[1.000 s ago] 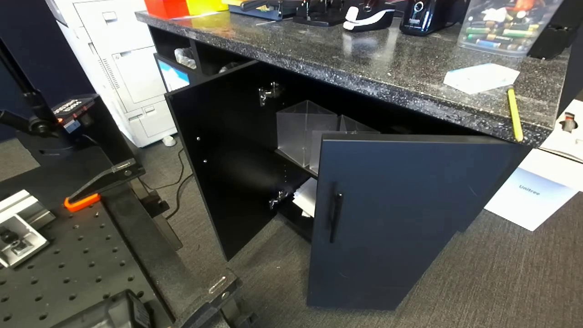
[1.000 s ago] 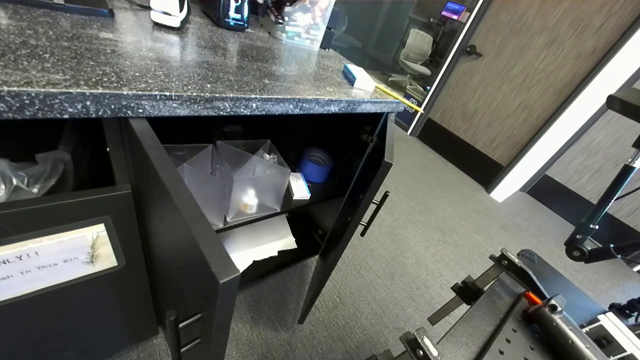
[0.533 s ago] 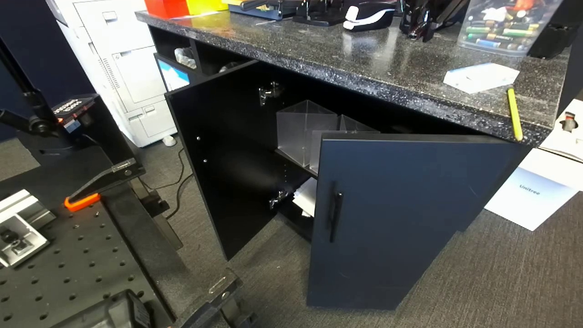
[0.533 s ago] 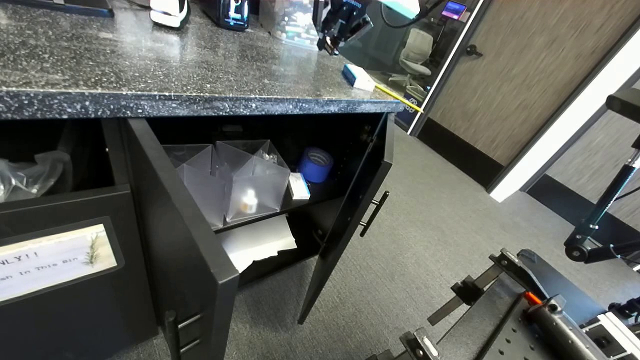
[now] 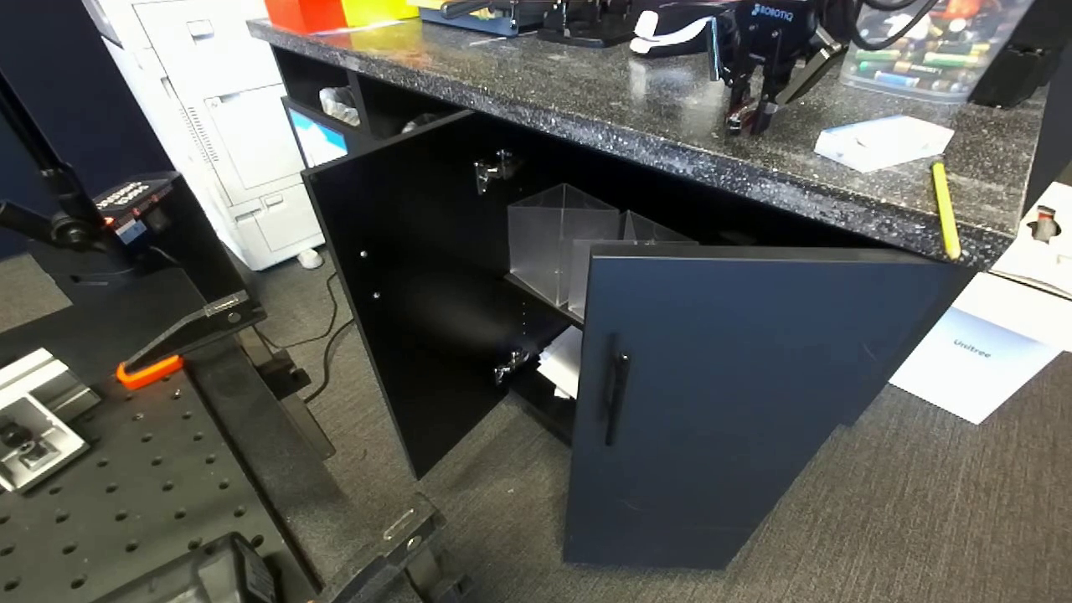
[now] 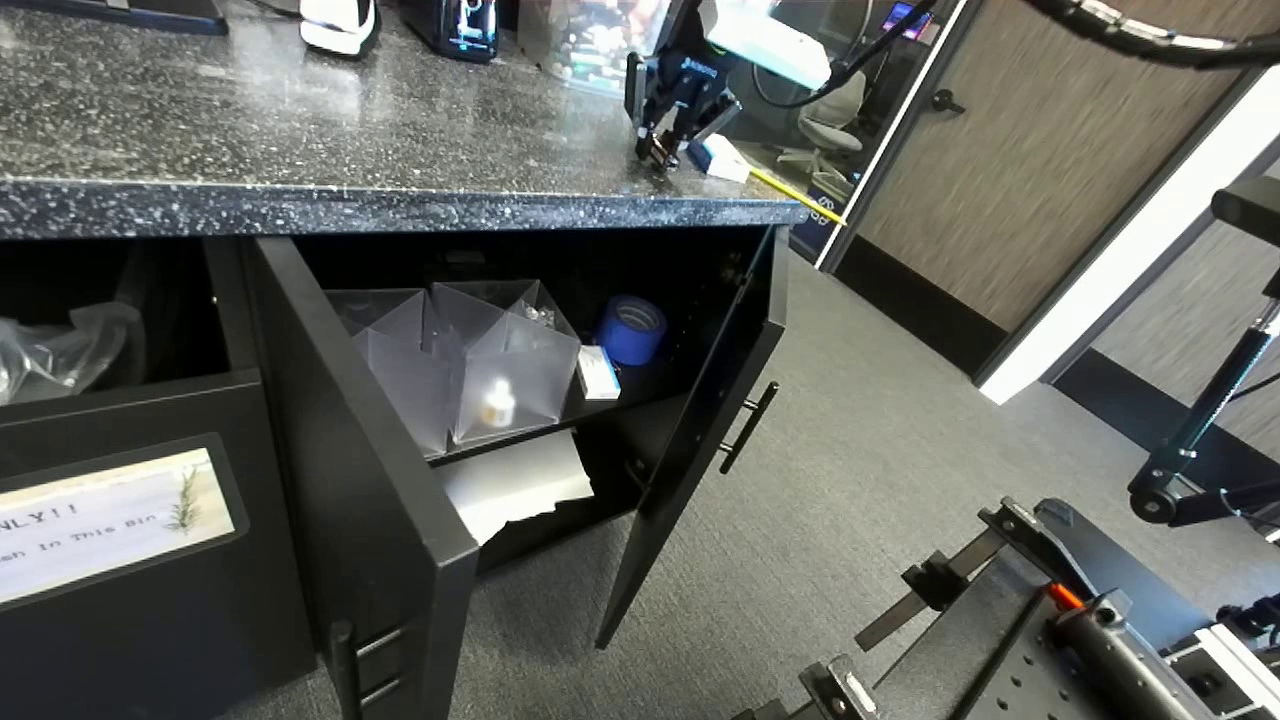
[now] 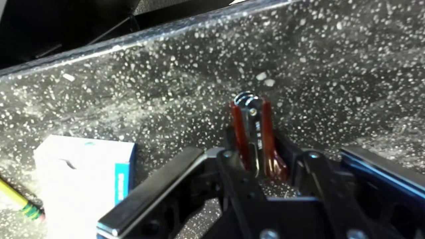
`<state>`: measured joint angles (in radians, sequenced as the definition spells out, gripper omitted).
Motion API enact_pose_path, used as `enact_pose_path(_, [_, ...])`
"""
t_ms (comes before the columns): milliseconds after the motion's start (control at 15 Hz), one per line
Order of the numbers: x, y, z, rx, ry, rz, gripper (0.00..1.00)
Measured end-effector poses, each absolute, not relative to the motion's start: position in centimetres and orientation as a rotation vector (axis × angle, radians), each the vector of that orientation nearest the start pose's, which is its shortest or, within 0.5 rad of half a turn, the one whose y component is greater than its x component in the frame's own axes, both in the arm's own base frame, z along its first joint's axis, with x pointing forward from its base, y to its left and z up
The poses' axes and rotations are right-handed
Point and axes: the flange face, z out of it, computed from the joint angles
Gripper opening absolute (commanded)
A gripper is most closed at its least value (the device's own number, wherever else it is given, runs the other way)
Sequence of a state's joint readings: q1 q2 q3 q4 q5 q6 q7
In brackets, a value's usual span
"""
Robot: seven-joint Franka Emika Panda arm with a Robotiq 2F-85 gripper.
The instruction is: Move the stapler to the right
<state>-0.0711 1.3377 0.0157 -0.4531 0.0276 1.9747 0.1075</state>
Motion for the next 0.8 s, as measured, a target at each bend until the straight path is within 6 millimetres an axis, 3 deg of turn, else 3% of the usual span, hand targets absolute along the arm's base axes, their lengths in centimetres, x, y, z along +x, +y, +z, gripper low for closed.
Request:
enact_pose_path(67, [82.4, -5.3, 23.3, -3.070, 0.287, -0.283, 0.55])
enact_pose_path(133, [82.4, -5.3, 23.3, -3.069, 0.290, -0.283, 0.56])
enact_pose_path(533, [81.7, -5.7, 23.5, -3.073, 0.344, -0.176, 0.99])
enact_pose_path(800, [81.3, -4.9, 27.2, -3.075, 0.347, -0.115, 1.00])
